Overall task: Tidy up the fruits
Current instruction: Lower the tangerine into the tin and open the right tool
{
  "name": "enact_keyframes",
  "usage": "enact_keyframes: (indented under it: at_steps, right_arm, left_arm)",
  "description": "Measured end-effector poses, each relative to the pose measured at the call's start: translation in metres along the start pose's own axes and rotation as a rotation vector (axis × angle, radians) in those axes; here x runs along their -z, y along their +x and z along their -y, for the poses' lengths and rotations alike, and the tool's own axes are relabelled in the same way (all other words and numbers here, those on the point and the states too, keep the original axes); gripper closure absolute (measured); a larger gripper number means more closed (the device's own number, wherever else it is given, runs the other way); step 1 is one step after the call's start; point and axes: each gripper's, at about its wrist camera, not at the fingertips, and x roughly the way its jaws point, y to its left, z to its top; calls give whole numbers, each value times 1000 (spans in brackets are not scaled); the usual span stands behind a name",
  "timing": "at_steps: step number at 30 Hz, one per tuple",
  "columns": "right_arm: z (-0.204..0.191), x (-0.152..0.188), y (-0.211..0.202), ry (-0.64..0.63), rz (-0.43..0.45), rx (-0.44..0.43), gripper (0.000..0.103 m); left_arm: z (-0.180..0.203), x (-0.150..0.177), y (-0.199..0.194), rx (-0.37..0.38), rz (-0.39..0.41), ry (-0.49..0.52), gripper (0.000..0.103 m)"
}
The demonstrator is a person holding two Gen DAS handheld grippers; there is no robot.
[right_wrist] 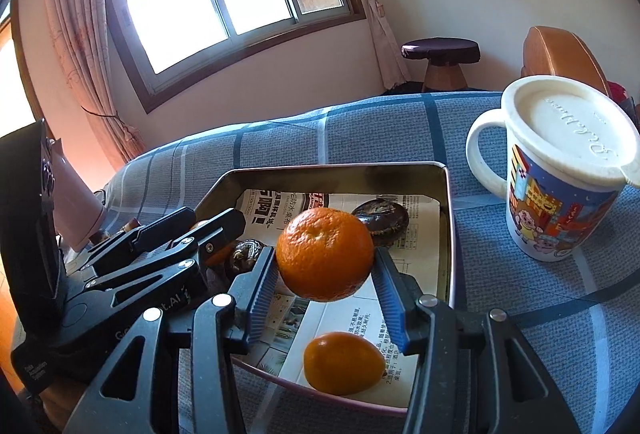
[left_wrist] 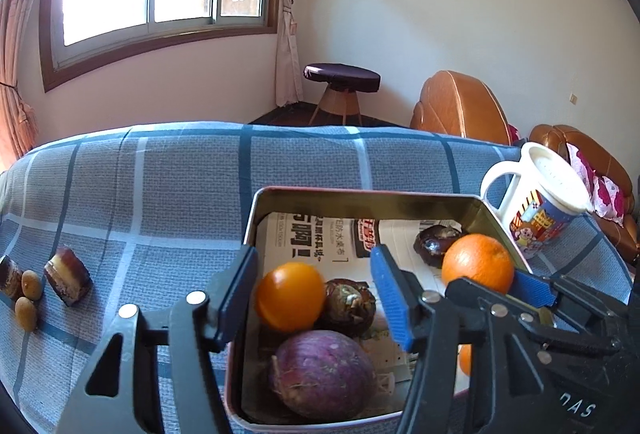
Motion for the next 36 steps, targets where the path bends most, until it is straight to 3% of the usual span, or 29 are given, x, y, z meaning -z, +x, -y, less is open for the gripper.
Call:
enact_keyframes:
  at_steps: [2,6,8,12,17,25,36]
  right_arm:
    - [-3,-1,-8,-9,41,2,48]
    - [-2,-4,-22,17,116,-12,27]
    - [-4,-4,-27,15,160,-5,24]
    - [-16,-2,-41,-47,282,115,24]
    - [-22,1,-54,-65,414,205,24]
    - [-33,5,-51,-107,425,302,24]
    - [-43,22,-61,-52,412,325,24]
  left_arm:
    - [-4,-2,-5,14,18,-30,33]
    - [-14,-5,-22,-8,101,-86,6]
    - [-17,-6,-31,-6,138,-97,3]
    - [-16,-7,-43,-48,177,-40,0]
    - [-28,0,-52,-128,196,22,0]
    - [-51,13,-64,-262,244,66,0]
    - [-79,22,-77,-271,227,46,0]
